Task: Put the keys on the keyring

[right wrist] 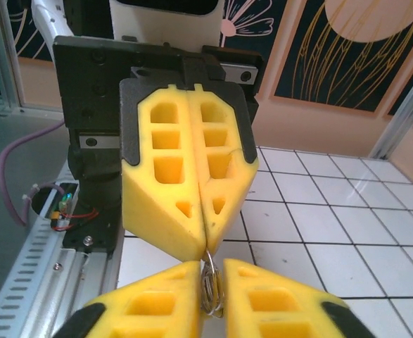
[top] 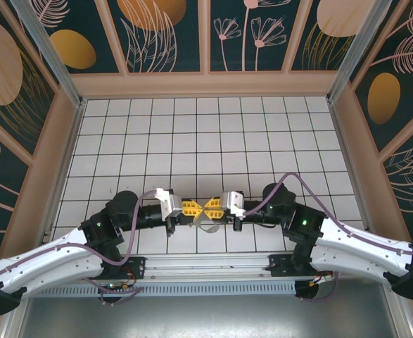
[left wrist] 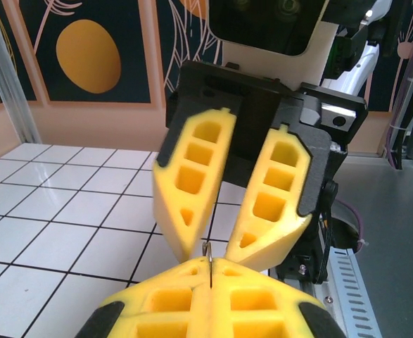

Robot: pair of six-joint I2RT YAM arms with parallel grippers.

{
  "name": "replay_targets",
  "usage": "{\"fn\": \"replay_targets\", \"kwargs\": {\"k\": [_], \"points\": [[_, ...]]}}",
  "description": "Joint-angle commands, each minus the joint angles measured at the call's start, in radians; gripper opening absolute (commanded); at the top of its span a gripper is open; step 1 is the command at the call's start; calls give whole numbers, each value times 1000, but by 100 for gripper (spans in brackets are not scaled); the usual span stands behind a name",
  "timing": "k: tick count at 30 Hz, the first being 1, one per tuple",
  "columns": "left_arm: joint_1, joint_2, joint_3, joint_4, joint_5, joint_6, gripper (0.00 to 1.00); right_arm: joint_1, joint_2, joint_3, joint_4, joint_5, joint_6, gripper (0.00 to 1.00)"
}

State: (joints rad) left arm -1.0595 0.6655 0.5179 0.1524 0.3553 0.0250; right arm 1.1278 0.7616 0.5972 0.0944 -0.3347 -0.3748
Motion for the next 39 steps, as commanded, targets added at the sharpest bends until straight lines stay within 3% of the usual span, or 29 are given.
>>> {"fn": "replay_targets", "kwargs": {"k": [1,5,8,10,14,26,30,37,39], "points": [[-5,-22,30,38,5,10,0,7,8,-5,11,10,11,11],[-5,-20,31,38,11,6,0,7,7,-4,-2,21,15,10],[-5,-20,32,39,13,6,0,7,-2,-6,-3,26,20,26],[-4,-21,34,42,15,8,0,7,-15,-11,-2,32,22,29],[-5,-26,34,44,22,7,0,7,-33,-14,-11,41,20,25],[-5,-37,27,33,11,14,0,7,-9,-3,-31,25,16,26],[-5,-33,27,37,14,15,0,7,-7,-8,-22,17,10,20],[-5,-25,27,38,19,14,0,7,-1,-11,1,1,7,21],[-5,-24,28,38,20,15,0,7,2,-15,15,-8,3,16]]}}
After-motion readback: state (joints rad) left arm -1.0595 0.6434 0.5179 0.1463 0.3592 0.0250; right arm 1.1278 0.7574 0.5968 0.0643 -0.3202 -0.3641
